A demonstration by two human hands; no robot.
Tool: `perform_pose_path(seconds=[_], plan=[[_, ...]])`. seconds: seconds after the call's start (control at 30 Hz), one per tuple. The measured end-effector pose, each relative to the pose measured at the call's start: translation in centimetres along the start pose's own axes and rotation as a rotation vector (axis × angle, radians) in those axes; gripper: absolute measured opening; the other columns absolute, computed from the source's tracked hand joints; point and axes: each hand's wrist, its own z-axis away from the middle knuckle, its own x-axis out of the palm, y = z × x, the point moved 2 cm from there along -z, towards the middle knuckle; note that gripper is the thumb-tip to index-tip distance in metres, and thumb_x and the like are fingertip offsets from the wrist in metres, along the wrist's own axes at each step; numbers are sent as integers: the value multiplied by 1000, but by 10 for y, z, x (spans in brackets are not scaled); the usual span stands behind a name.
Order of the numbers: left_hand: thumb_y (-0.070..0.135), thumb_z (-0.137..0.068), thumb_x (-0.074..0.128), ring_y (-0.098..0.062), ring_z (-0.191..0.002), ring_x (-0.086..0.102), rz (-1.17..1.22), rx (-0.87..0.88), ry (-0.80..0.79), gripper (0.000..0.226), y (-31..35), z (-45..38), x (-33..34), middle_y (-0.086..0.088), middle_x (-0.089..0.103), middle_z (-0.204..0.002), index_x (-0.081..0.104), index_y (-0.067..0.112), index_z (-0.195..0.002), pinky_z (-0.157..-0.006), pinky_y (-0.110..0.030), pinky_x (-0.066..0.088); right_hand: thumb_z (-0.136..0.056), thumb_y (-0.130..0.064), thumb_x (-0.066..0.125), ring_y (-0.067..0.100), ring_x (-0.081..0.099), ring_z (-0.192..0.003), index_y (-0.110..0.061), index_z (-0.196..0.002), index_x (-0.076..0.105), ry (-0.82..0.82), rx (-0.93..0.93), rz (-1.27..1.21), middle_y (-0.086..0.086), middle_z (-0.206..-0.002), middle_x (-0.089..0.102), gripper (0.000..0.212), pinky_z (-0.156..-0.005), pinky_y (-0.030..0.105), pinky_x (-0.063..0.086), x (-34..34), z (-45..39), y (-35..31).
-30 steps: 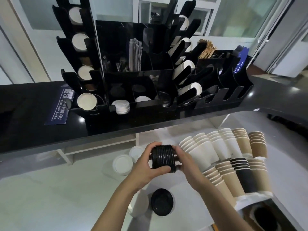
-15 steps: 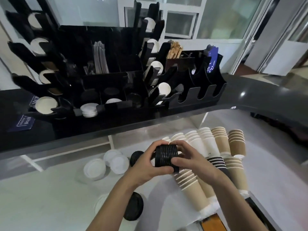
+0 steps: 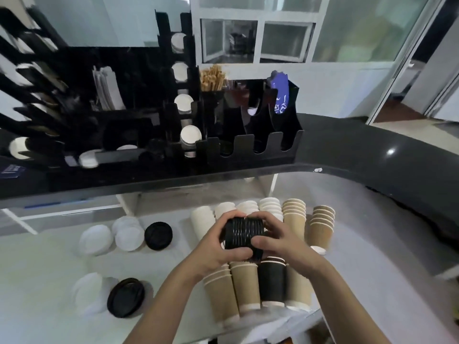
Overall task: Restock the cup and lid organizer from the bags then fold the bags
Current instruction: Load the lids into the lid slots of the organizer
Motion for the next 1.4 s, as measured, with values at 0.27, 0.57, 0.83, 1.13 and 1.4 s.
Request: perform_pose_path(seconds=[0.27,0.57,0.83,1.13,1.4], plan=[[5,-81,85,-27,-119,64,47,4,61,73,12,-10,10,-8,54,-135,50,31,-140,-92,-47,60,-78,-31,82,45,61,-121,-31,-137,59,-50,-34,-57,11,-132,61,63,-99,68,51,-21,-10,-7],[3,-78,85,-26,-111,68,135,18,95,73,19,-37,5,-10,56,-131,49,26,-137,-80,-45,61,-80,-30,79,28,70,-109,-29,-134,64,-15,-54,-27,8,-125,66,56,-81,39,60,-29,-38,-26],[8,-77,83,-25,-109,69,194,63,138,71,25,-60,-22,-12,57,-130,49,30,-135,-78,-42,61,-79,-38,81,34,69,-111,-25,-133,61,4,-97,-1,6,-126,65,60,-87,50,61,-26,-72,-40],[20,-75,88,-22,-100,71,241,77,337,75,26,-81,-59,-8,63,-119,48,38,-136,-84,-53,62,-88,-28,82,22,67,-115,-41,-141,52,78,-198,70,3,-124,67,62,-99,39,53,-30,-116,-60],[5,-86,80,-13,-90,69,265,82,452,63,31,-101,-66,-10,59,-115,49,34,-134,-82,-48,63,-80,-28,90,8,71,-99,-28,-120,62,427,-462,214,-10,-106,73,49,-87,27,58,-46,-186,-109]])
